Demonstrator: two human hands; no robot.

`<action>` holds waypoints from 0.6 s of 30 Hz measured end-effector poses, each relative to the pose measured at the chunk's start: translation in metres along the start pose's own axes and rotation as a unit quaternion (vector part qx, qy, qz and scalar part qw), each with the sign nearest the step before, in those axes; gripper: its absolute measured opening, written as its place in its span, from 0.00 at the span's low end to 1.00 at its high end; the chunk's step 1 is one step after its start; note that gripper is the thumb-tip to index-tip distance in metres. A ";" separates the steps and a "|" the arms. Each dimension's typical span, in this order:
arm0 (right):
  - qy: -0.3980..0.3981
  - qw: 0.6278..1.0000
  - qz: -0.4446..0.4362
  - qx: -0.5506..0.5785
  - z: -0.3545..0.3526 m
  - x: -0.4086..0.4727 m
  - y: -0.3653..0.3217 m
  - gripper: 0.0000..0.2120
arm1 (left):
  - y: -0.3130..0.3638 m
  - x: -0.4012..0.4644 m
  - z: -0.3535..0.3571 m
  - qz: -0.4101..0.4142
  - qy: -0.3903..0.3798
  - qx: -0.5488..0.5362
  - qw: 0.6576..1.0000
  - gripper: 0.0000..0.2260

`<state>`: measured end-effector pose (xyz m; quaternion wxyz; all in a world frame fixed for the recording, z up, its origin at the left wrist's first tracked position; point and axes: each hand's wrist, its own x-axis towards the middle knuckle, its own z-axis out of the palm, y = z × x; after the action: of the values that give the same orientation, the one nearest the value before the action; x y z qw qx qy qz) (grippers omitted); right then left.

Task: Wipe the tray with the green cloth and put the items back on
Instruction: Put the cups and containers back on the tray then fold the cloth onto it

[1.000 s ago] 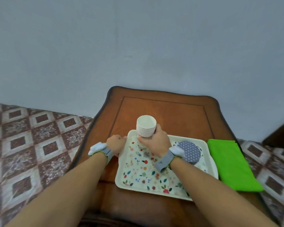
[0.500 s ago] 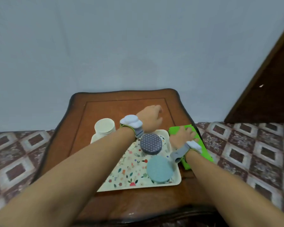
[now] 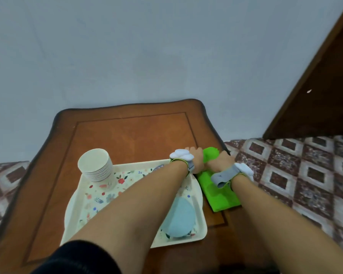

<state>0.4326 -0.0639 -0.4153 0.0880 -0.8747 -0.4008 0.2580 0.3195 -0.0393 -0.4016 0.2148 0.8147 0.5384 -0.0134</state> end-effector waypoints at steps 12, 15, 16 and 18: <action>-0.090 0.970 -0.219 -0.048 -0.076 -0.089 -0.051 0.37 | -0.031 -0.089 -0.061 -0.160 0.193 -0.244 0.937 0.13; -0.135 0.942 -0.297 -0.077 -0.068 -0.116 -0.075 0.31 | -0.048 -0.125 -0.059 -0.264 0.195 -0.215 0.920 0.13; -0.143 0.934 -0.317 -0.079 -0.061 -0.128 -0.083 0.32 | -0.059 -0.142 -0.058 -0.279 0.188 -0.199 0.920 0.13; -0.159 0.916 -0.359 -0.079 -0.042 -0.147 -0.100 0.35 | -0.083 -0.176 -0.059 -0.262 0.177 -0.172 0.933 0.13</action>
<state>0.3089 -0.1045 -0.2873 0.0401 -0.6235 -0.7155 0.3125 0.1602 -0.1443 -0.3310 0.2413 0.5847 0.7561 0.1683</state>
